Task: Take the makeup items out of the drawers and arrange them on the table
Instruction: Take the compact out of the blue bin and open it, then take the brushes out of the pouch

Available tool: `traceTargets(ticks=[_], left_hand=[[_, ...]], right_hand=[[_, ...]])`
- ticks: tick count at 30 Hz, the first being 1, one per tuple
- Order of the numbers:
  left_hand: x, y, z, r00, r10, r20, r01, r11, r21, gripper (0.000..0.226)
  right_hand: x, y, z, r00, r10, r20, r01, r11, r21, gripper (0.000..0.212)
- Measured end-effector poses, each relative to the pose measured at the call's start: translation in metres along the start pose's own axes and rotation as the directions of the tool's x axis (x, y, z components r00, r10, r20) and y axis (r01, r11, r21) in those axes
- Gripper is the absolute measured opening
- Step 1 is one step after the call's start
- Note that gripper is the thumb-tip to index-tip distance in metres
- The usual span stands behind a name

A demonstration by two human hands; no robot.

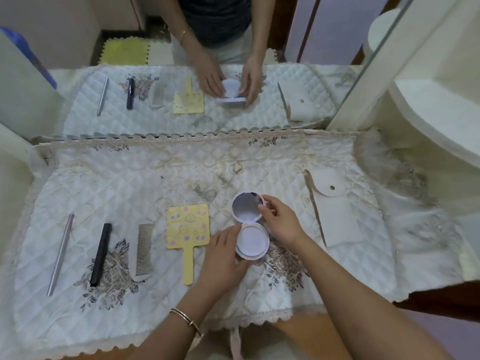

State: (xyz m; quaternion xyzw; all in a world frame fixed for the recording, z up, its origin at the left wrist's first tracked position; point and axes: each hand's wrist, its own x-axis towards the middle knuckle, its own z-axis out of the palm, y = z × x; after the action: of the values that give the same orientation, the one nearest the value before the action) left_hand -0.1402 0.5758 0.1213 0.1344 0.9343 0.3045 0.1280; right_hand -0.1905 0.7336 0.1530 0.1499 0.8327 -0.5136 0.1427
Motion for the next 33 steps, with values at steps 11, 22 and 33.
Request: traceTargets(ticks=[11, 22, 33], left_hand=[[0.025, 0.063, -0.001, 0.983, 0.150, -0.110, -0.161, 0.983, -0.091, 0.047], [0.121, 0.174, 0.070, 0.945, -0.323, 0.056, 0.307, 0.813, -0.495, 0.056], [0.114, 0.184, 0.051, 0.887, -0.443, 0.132, 0.366, 0.499, -0.785, 0.042]], right_hand=[[-0.030, 0.046, -0.078, 0.930, -0.006, -0.367, 0.012, 1.000, 0.012, 0.026], [0.014, 0.089, -0.175, 0.985, -0.058, -0.165, 0.044, 0.995, -0.085, 0.044], [0.032, 0.086, -0.190, 0.970, -0.244, -0.009, 0.243, 0.968, -0.065, 0.036]])
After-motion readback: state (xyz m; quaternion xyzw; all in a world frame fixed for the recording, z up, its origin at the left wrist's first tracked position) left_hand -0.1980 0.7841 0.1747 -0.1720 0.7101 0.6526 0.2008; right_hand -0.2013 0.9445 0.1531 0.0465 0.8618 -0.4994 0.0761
